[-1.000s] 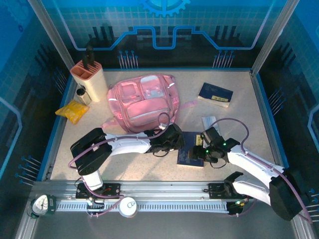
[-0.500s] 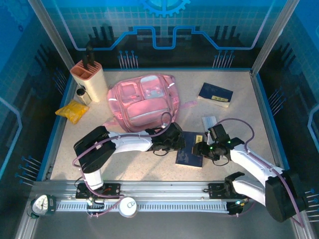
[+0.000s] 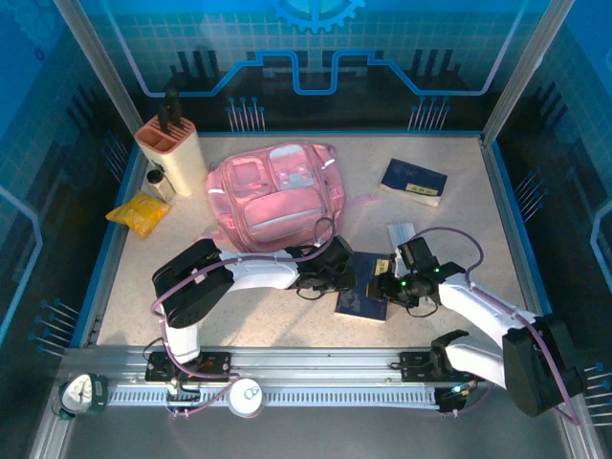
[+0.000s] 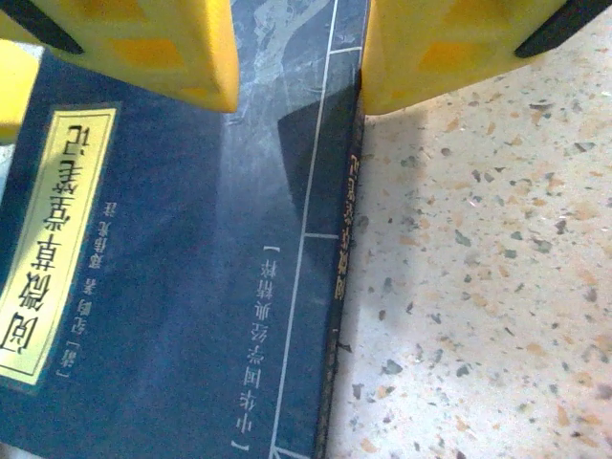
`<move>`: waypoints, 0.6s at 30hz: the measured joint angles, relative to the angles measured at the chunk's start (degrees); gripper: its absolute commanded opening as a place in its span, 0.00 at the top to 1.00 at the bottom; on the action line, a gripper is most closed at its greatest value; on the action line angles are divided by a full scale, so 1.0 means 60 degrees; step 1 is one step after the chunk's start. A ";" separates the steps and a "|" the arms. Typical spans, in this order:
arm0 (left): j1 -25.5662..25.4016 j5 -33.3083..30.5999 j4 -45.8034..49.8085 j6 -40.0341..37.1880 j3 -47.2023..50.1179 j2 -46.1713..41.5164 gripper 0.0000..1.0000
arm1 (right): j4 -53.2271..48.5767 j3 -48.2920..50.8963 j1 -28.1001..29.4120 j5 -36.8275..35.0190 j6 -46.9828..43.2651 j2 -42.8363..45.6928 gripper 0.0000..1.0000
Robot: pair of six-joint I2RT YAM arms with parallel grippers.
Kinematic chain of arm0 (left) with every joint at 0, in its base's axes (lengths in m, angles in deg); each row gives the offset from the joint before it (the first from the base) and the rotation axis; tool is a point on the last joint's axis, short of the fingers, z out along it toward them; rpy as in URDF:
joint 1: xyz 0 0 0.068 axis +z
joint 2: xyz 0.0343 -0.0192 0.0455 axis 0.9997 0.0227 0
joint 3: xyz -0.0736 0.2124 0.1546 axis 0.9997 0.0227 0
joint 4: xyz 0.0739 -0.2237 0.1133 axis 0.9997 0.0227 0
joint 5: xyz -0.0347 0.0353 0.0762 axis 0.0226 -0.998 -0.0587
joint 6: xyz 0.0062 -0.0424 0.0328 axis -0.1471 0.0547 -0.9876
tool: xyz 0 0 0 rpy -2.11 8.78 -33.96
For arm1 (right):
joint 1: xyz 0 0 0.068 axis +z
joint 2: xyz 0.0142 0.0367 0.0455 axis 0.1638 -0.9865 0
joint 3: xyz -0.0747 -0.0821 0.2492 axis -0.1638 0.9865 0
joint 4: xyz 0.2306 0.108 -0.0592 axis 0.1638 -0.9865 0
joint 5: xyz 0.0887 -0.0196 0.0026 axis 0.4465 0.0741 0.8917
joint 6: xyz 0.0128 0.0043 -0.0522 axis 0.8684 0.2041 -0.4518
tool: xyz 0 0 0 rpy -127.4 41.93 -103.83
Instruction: Pack the student bag
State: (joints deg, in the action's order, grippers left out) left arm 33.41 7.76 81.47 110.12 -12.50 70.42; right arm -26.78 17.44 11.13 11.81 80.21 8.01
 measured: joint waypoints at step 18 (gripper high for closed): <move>-0.0007 -0.0178 0.0135 -0.0033 -0.0022 0.0124 0.63 | -0.0342 0.0000 -0.0754 0.0831 -0.0109 0.0809 0.74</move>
State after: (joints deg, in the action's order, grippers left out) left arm 33.37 6.69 82.28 109.92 -12.63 71.16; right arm -28.83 17.44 6.60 16.80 79.55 12.86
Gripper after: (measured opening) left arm 0.368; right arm 0.309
